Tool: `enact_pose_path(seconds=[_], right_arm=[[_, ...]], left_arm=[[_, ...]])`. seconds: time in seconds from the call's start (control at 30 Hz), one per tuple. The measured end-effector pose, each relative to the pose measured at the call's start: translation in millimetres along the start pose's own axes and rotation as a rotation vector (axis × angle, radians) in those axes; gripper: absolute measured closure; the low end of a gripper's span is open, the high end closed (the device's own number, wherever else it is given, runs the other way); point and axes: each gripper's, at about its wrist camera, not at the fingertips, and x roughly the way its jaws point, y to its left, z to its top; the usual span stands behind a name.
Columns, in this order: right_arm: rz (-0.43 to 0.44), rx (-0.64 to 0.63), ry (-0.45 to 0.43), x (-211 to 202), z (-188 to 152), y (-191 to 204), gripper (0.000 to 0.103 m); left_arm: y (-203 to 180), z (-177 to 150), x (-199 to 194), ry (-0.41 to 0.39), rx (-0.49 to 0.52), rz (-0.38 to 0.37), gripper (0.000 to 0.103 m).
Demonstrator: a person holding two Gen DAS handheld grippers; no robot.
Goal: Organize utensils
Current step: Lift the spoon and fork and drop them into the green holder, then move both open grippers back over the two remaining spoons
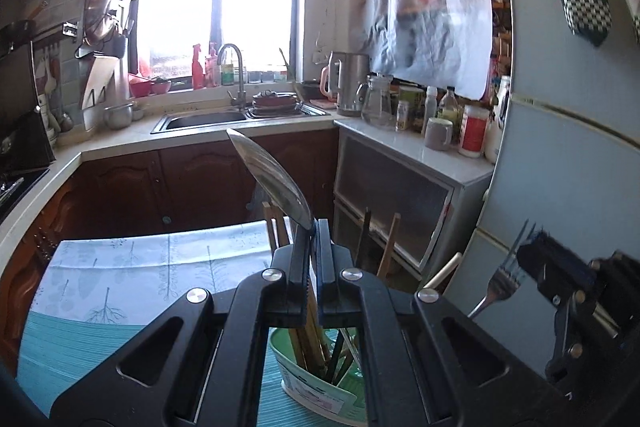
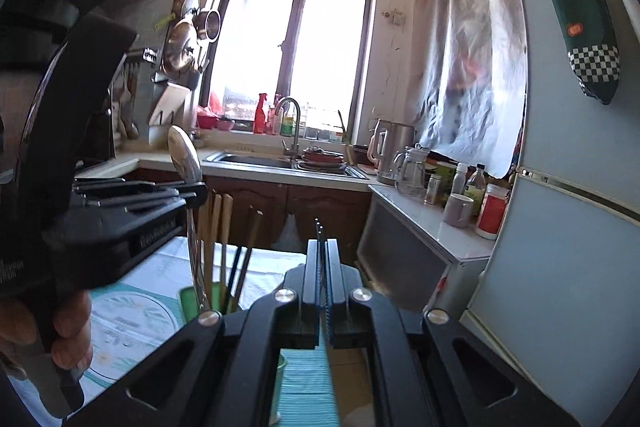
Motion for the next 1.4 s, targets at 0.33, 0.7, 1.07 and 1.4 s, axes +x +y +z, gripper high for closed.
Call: enact_pose_path(seconds=[0.33,0.7,1.07,1.4], right_arm=[[0.167,-0.049,0.17,28.0,-24.9,19.5,0.1],[0.264,0.047,0.232,28.9,-25.8,29.9,0.09],[0.359,0.043,0.203,8.0,-14.2,61.2,0.09],[0.503,-0.039,0.298,14.3,-24.0,132.5,0.09]], left_arm=[[-9.1,-49.0,24.5,0.075,0.046,-0.04,0.094],[20.6,-49.0,-14.7,0.067,-0.012,0.006,0.057],[117.0,-86.9,-65.7,0.221,-0.132,0.137,0.057],[225.0,-151.0,-92.4,0.365,-0.286,0.277,0.057]])
